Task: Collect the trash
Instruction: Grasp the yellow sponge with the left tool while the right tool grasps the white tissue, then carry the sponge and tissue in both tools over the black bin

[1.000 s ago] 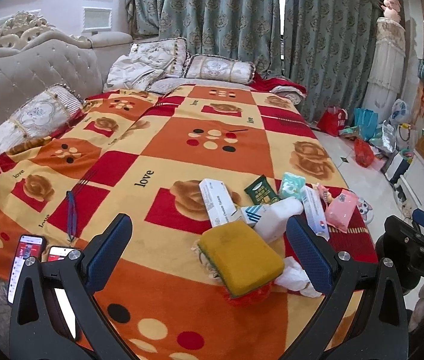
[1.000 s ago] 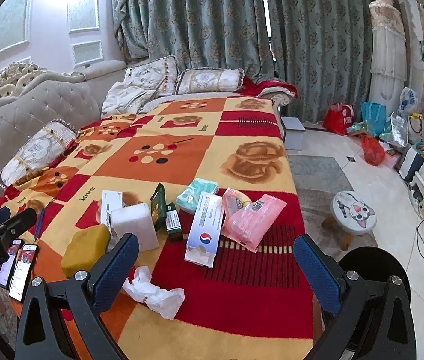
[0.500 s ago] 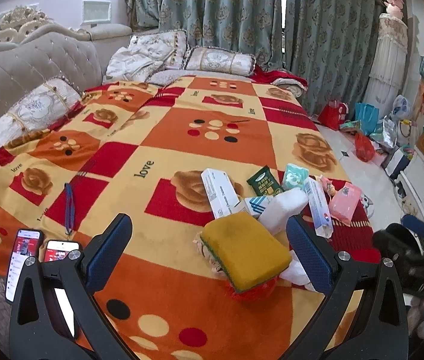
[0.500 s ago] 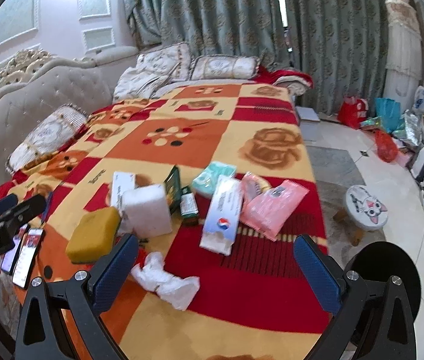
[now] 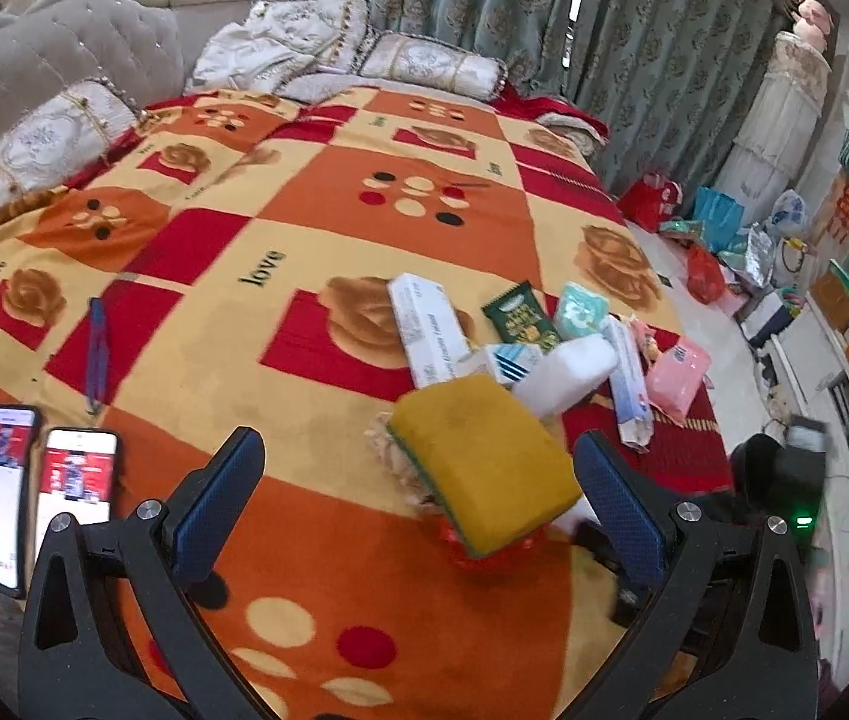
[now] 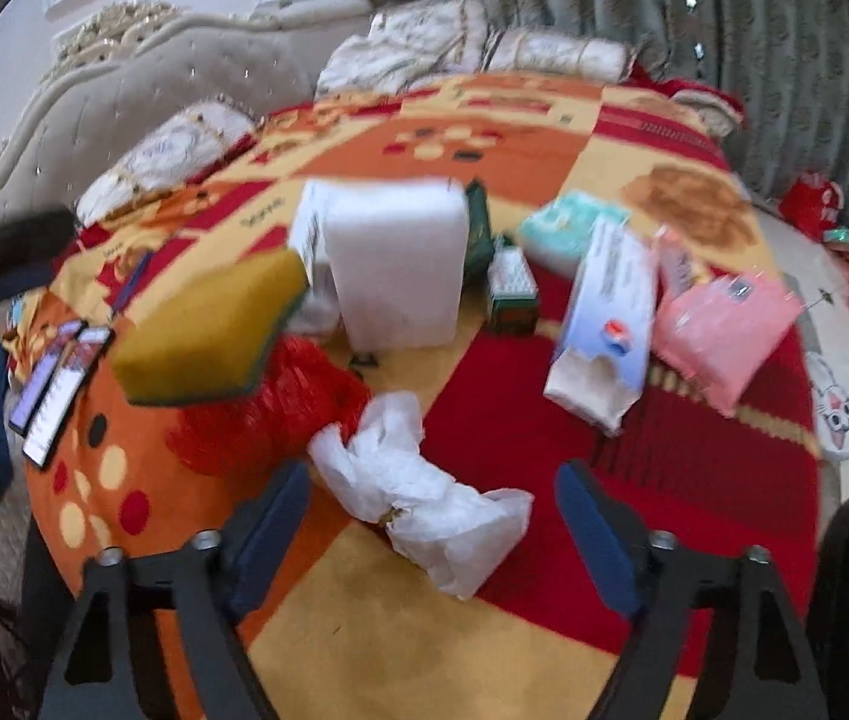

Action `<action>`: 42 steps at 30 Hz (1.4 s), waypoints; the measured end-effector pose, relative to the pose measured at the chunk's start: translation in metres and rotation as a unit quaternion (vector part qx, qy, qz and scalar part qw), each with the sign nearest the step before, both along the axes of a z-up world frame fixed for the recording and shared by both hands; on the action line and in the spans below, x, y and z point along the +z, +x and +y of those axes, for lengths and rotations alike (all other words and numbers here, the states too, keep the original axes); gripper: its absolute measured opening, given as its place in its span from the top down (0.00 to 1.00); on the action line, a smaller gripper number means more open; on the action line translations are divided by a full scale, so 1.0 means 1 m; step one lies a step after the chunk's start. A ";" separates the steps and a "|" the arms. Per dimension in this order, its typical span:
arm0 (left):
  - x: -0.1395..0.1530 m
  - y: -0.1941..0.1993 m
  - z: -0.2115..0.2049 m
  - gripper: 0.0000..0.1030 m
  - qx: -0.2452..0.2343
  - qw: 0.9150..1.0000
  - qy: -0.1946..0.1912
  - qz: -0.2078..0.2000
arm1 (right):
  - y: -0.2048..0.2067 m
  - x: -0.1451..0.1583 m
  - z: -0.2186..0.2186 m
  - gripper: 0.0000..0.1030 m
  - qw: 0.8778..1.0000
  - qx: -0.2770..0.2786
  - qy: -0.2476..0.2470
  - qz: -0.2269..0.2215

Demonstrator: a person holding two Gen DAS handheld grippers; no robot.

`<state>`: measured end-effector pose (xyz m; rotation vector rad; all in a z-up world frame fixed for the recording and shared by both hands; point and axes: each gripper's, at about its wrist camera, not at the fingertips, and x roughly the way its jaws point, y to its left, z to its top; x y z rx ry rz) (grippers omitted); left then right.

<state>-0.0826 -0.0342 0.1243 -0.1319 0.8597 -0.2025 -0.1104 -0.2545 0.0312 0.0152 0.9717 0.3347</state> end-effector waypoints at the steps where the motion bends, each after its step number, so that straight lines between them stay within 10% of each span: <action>1: -0.002 0.002 -0.005 0.01 -0.003 1.000 0.002 0.004 | 0.001 -0.004 -0.002 0.52 1.000 0.000 0.011 0.008; 12: -0.041 0.028 -0.049 0.02 -0.031 0.998 0.041 0.045 | -0.022 0.022 -0.024 0.55 0.999 -0.005 0.044 -0.026; 14: -0.044 0.028 -0.049 0.30 -0.038 0.997 0.031 0.055 | -0.024 0.026 -0.030 0.55 0.998 -0.010 0.047 -0.029; 19: -0.032 0.025 -0.039 0.43 -0.042 0.998 0.004 0.055 | -0.032 0.034 -0.039 0.55 0.998 -0.012 0.050 -0.035; 30: 0.035 0.004 -0.063 0.44 -0.102 0.994 -0.033 0.003 | -0.049 0.062 -0.081 0.55 0.994 -0.056 0.058 -0.071; 42: 0.019 -0.015 -0.197 0.44 -0.237 0.970 -0.054 0.029 | -0.089 0.060 -0.201 0.55 0.974 -0.212 0.031 -0.067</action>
